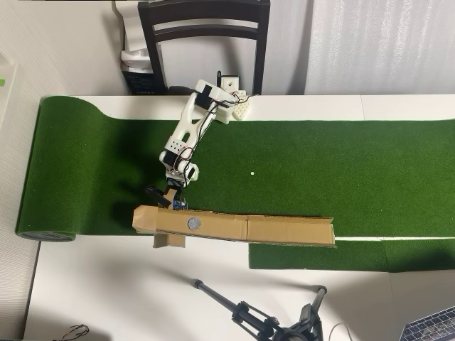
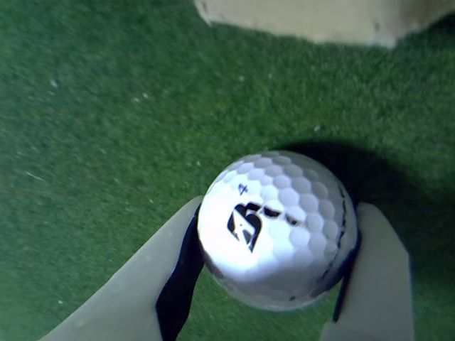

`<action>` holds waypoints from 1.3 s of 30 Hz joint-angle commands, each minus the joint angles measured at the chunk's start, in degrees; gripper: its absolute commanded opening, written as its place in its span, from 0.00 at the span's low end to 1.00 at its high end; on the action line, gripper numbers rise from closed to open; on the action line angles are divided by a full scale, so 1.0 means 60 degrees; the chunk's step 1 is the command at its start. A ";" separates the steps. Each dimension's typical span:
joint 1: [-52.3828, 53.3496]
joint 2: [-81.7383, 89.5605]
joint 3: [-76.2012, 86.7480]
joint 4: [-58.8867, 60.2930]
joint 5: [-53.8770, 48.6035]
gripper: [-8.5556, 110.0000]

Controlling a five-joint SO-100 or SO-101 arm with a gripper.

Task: Pick up the golf ball and place it on the gray mark at the back.

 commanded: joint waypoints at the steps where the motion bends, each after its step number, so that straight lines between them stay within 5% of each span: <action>1: -0.0337 0.2139 -0.0864 0.0015 0.0103 0.25; 25: -0.2227 0.6636 -0.0938 0.0776 0.0439 0.25; 39: -0.2739 0.6562 -0.0674 -0.1860 0.0820 0.25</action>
